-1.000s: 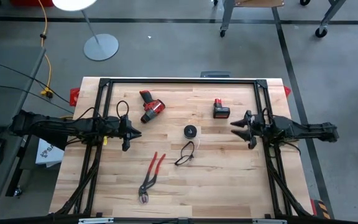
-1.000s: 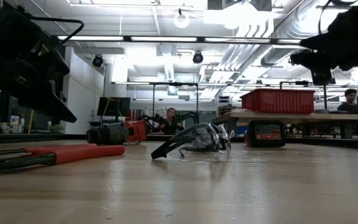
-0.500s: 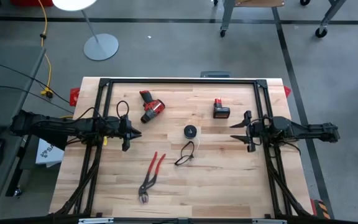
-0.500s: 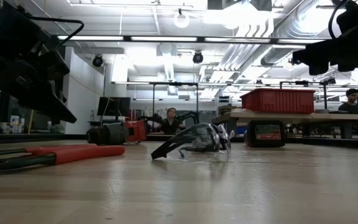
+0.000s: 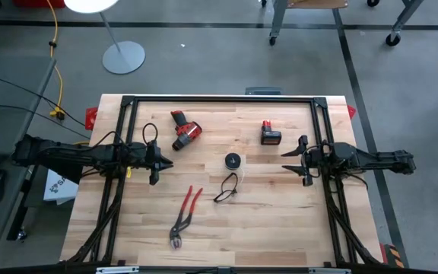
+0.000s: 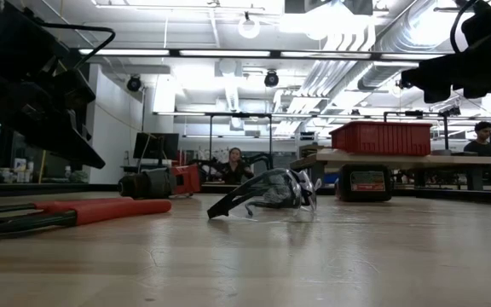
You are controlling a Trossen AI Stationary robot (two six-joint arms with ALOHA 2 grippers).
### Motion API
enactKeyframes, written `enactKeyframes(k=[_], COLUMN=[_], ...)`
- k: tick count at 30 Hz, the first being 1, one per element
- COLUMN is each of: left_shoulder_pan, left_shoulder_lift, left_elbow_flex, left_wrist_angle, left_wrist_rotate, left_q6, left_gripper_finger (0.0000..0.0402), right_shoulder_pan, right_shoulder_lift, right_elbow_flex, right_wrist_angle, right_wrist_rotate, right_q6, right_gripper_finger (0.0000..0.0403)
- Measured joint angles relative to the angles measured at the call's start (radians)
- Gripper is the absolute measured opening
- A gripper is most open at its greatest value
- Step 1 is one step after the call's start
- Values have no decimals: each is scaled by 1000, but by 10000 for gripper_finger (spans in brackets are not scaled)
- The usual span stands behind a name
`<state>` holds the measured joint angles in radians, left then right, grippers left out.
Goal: Coil cords
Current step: Return to Home Position
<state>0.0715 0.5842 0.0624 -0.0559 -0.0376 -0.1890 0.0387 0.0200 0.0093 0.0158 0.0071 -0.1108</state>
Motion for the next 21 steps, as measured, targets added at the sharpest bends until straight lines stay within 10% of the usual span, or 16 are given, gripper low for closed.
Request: enactKeyframes(k=[21], left_shoulder_pan=[-16], left_shoulder_lift=[-581], left_elbow_flex=[0], left_wrist_angle=[-75], left_wrist_rotate=[14], left_q6=[0], left_gripper_finger=[56], right_shoulder_pan=[0], right_shoulder_lift=[0], right_elbow_flex=[0], right_wrist_angle=[0], right_wrist_rotate=[0], right_q6=[-2], right_gripper_finger=[181])
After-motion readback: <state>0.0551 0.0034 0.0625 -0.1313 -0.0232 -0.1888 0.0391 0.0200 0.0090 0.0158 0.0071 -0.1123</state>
